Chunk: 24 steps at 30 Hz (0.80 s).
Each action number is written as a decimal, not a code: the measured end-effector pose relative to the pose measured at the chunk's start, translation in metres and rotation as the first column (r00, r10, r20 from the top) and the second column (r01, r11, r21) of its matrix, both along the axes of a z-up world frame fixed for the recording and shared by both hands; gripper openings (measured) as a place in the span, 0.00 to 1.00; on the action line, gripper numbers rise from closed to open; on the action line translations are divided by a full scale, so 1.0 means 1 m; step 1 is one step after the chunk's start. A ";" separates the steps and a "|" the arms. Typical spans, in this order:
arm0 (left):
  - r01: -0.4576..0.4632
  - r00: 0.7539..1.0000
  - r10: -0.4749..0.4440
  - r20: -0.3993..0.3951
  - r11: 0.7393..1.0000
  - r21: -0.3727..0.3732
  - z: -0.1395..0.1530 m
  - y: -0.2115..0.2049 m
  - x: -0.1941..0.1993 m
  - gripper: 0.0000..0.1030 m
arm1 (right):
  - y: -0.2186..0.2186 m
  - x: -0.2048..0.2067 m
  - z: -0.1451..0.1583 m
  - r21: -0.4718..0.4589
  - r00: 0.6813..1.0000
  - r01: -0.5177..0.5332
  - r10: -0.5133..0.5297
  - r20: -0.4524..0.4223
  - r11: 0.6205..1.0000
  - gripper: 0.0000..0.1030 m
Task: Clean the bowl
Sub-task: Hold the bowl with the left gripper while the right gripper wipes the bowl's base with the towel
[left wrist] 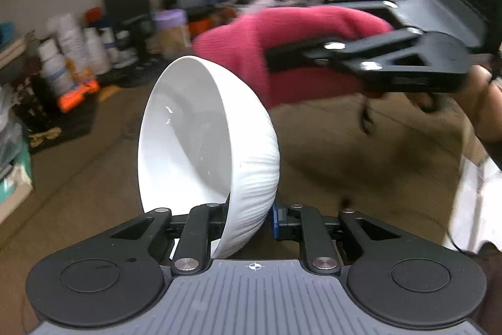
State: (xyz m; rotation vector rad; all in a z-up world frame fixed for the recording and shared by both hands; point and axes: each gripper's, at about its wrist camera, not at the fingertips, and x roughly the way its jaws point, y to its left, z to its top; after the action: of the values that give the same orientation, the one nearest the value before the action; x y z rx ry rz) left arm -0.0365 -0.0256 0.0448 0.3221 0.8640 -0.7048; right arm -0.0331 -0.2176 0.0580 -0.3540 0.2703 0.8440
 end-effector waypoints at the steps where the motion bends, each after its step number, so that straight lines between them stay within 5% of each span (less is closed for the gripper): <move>1: 0.007 1.000 -0.007 0.005 1.000 0.014 -0.001 -0.004 -0.006 0.19 | 0.003 -0.008 0.001 -0.031 1.000 -0.022 0.023 0.013 0.999 0.19; 7: -0.023 1.000 0.023 0.012 1.000 0.006 0.000 -0.003 -0.002 0.19 | 0.014 -0.075 0.007 -0.140 0.977 -0.208 0.213 0.021 0.968 0.18; 11: -0.019 1.000 0.019 0.018 1.000 0.013 0.002 -0.008 0.002 0.19 | 0.020 -0.086 0.016 -0.156 0.976 -0.193 0.206 0.071 0.969 0.18; 19: -0.041 0.999 0.041 0.018 0.999 -0.014 0.003 -0.005 0.006 0.18 | 0.026 -0.003 0.018 -0.063 0.996 0.039 -0.034 0.079 0.997 0.19; 24: -0.038 0.999 0.038 0.000 0.999 -0.022 0.001 -0.008 0.010 0.19 | 0.024 0.021 0.007 -0.023 0.999 0.044 -0.043 0.024 0.999 0.19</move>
State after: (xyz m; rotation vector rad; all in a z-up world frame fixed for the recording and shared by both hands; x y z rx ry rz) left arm -0.0265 -0.0337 0.0462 0.2848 0.8591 -0.6783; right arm -0.0124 -0.1933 0.0648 -0.3785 0.2654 0.7939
